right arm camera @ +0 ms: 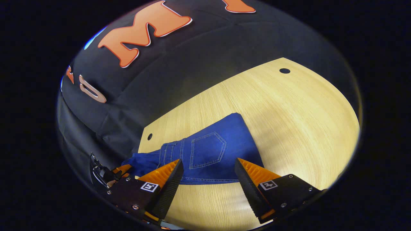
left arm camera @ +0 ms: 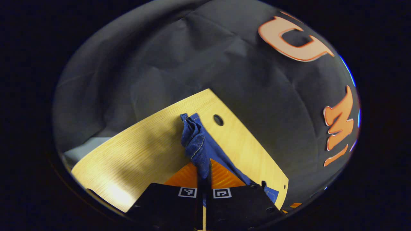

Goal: Grasp the waist and the cuffs of the jeans and fold them to make the two legs overlap; first hold the waist and fold one-third of the jeans toward the cuffs, then hold the cuffs and fold the remaining one-third in the same direction to finish folding.

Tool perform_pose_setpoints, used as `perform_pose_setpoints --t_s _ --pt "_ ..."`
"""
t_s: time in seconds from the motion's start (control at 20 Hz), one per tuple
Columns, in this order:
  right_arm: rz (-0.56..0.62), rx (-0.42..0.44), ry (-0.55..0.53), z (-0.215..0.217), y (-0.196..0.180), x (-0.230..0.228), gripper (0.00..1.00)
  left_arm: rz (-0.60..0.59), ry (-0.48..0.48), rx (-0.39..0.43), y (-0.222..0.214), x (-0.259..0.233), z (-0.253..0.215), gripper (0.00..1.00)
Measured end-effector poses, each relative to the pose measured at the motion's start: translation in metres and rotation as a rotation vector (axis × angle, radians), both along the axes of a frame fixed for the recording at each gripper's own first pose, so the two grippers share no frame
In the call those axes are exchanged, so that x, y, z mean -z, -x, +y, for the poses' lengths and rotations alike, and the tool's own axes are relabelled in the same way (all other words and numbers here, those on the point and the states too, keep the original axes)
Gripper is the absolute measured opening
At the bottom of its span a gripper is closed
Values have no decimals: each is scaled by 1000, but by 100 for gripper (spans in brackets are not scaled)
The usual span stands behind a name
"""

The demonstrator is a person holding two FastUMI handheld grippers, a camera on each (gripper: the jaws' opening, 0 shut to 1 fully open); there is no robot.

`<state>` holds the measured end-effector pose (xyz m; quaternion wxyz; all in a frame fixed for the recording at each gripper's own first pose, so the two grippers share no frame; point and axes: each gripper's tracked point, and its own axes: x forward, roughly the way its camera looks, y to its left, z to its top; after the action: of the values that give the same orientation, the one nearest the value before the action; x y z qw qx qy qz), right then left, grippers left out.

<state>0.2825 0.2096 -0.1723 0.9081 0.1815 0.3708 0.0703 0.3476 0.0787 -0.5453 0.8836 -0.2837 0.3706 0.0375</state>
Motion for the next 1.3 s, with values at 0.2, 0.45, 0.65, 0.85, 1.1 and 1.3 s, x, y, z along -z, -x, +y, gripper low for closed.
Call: perform_pose_setpoints --t_s 0.2,0.45,0.65,0.85,1.1,1.3 --pt "-54 0 -43 -16 -2 -26 98 -121 -56 80 3 -72 -38 4" --pt "-122 -5 -12 -51 5 -59 98 -201 -84 177 5 -126 -131 4" --pt "-169 -8 -29 -75 14 -87 98 -211 -90 224 15 -136 -199 4" --pt "-192 -31 -41 -95 31 -110 98 -197 -79 291 28 -132 -266 4" --pt "-203 -29 -16 -135 40 -110 98 -131 -73 397 50 -94 -353 4" --pt "-148 -1 -23 -163 42 -85 98 -46 -117 481 77 -35 -416 4"
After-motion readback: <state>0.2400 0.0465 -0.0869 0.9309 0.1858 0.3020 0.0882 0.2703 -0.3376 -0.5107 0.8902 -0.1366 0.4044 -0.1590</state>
